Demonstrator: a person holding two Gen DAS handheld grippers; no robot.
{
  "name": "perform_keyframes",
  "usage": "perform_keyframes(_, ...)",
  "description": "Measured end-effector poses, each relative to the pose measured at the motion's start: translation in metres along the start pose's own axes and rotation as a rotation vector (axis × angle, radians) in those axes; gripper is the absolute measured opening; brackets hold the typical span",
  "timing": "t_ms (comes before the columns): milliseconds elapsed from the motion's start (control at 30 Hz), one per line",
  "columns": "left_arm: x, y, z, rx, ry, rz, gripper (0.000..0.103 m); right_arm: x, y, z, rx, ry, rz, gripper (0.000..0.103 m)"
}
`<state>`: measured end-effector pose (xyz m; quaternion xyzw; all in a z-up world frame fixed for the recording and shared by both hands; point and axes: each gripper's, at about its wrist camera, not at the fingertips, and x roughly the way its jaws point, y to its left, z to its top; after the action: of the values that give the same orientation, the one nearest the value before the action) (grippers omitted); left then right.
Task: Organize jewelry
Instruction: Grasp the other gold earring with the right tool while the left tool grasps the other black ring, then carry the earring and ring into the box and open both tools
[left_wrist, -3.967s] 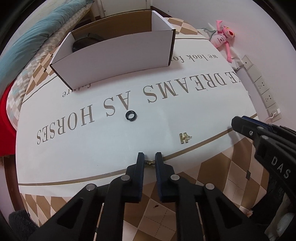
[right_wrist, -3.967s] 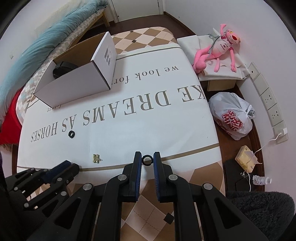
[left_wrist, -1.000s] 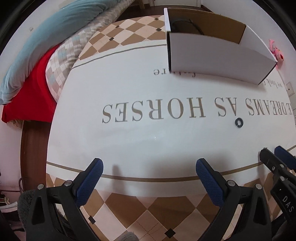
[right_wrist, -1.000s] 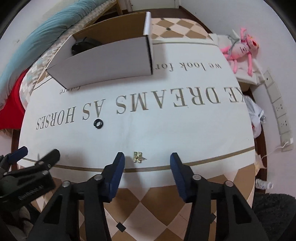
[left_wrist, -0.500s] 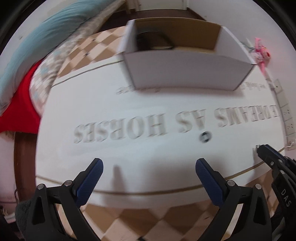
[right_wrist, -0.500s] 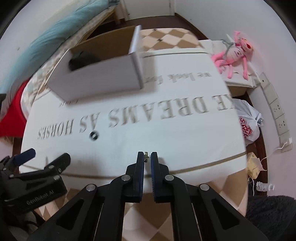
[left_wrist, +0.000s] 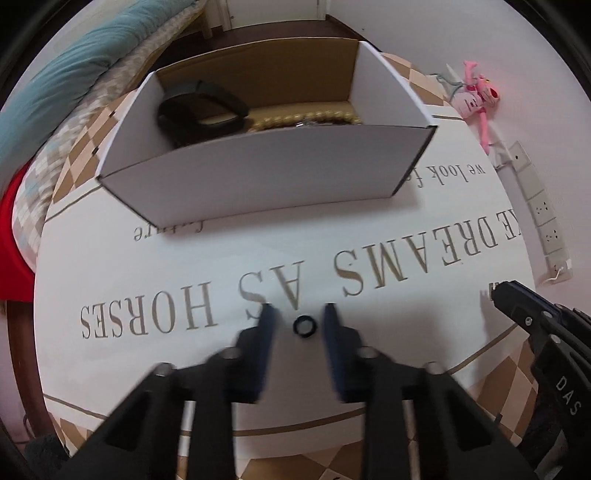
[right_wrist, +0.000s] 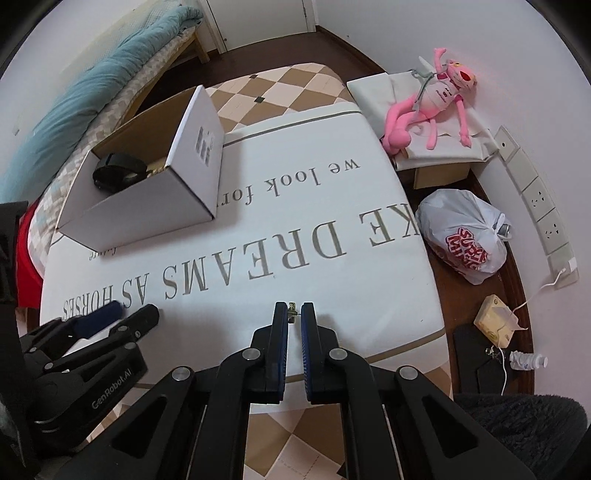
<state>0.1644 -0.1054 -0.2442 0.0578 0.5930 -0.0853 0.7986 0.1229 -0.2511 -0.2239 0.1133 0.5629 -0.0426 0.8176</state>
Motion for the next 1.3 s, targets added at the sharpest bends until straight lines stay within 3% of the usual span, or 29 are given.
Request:
perform_keyframes(33,0.001,0.0,0.001,0.004,0.0,-0.006,0.01,0.0,0.0,0.0,0.0,-0.001,0.0,0.007)
perform_keyframes(233,-0.006,0.004,-0.002,-0.014,-0.007,-0.013,0.01,-0.006,0.002,0.002,0.003,-0.008,0.023,0.007)
perform_keyframes(400,-0.052,0.025,0.009,-0.058,-0.062,-0.071,0.01,-0.027,0.013,0.013,-0.001,-0.036,0.096,0.007)
perform_keyframes(633,-0.086,0.076,0.069,-0.132,-0.086,-0.111,0.01,-0.053,0.05,0.083,-0.024,-0.079,0.258,0.007)
perform_keyframes(767,-0.078,0.095,0.098,-0.147,-0.063,-0.105,0.01,-0.043,0.074,0.124,-0.061,-0.061,0.27,0.007)
perform_keyframes(900,-0.063,0.107,0.121,-0.179,-0.021,-0.104,0.013,-0.013,0.097,0.162,-0.109,0.021,0.244,0.008)
perform_keyframes(967,-0.056,0.112,0.128,-0.193,0.003,-0.101,0.021,0.0,0.102,0.173,-0.116,0.054,0.225,0.009)
perform_keyframes(1000,-0.054,0.115,0.131,-0.199,0.005,-0.093,0.033,0.006,0.103,0.177,-0.116,0.078,0.22,0.01)
perform_keyframes(1033,-0.054,0.118,0.133,-0.205,0.001,-0.074,0.053,0.01,0.102,0.179,-0.115,0.087,0.214,0.012)
perform_keyframes(1067,-0.055,0.12,0.135,-0.208,-0.009,-0.069,0.059,0.011,0.101,0.181,-0.115,0.083,0.203,0.022)
perform_keyframes(1100,-0.056,0.123,0.135,-0.215,-0.019,-0.065,0.062,0.01,0.101,0.183,-0.12,0.076,0.195,0.03)
perform_keyframes(1200,-0.057,0.13,0.136,-0.223,-0.025,-0.038,0.063,0.006,0.098,0.184,-0.127,0.064,0.186,0.032)
perform_keyframes(1300,-0.059,0.136,0.133,-0.232,-0.043,0.003,0.088,0.001,0.095,0.183,-0.139,0.047,0.154,0.033)
